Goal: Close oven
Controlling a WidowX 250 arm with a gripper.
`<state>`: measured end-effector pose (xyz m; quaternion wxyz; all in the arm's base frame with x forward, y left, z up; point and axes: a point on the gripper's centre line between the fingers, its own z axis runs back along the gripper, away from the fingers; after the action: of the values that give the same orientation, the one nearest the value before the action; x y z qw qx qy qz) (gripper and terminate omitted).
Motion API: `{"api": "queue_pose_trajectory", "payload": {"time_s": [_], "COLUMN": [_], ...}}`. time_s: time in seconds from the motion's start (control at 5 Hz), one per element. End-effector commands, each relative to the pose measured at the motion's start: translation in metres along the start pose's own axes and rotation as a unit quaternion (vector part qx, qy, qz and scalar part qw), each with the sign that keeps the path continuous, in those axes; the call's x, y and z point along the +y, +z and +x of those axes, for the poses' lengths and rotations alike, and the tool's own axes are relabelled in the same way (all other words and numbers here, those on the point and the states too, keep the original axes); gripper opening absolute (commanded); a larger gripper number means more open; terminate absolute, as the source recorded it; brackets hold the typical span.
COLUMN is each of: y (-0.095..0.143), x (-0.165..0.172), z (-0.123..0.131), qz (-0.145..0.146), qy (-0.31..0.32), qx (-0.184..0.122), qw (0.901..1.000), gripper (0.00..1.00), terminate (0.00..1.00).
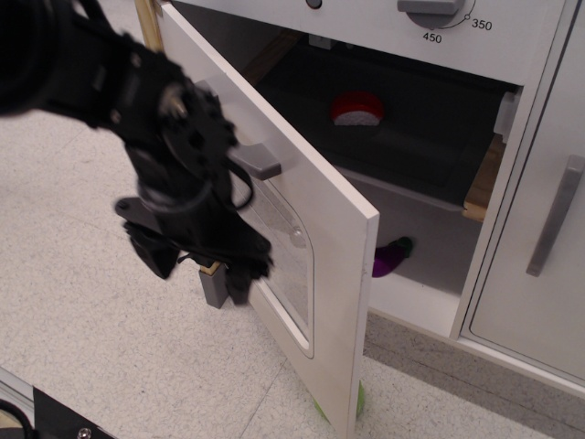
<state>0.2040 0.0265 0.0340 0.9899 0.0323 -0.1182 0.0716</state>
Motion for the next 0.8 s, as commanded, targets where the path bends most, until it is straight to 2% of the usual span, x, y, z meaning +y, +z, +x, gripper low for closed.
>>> {"api": "queue_pose_trajectory", "payload": {"time_s": [0.0,0.2,0.4,0.6], "y": [0.001,0.005,0.0,-0.008], "x": [-0.031,-0.04,-0.048,-0.058], "z": [0.055,0.08,0.105,0.12], "qz": [-0.039,-0.047,-0.041,-0.032], "qy": [-0.033,-0.015,0.017,0.033], "qx": [-0.009,-0.021,-0.016,-0.025], "qw": [0.9987,0.9986,0.9989,0.9986], "gripper": [1.0,1.0,1.0,1.0], "terminate": [0.0,0.0,0.0,0.0]}}
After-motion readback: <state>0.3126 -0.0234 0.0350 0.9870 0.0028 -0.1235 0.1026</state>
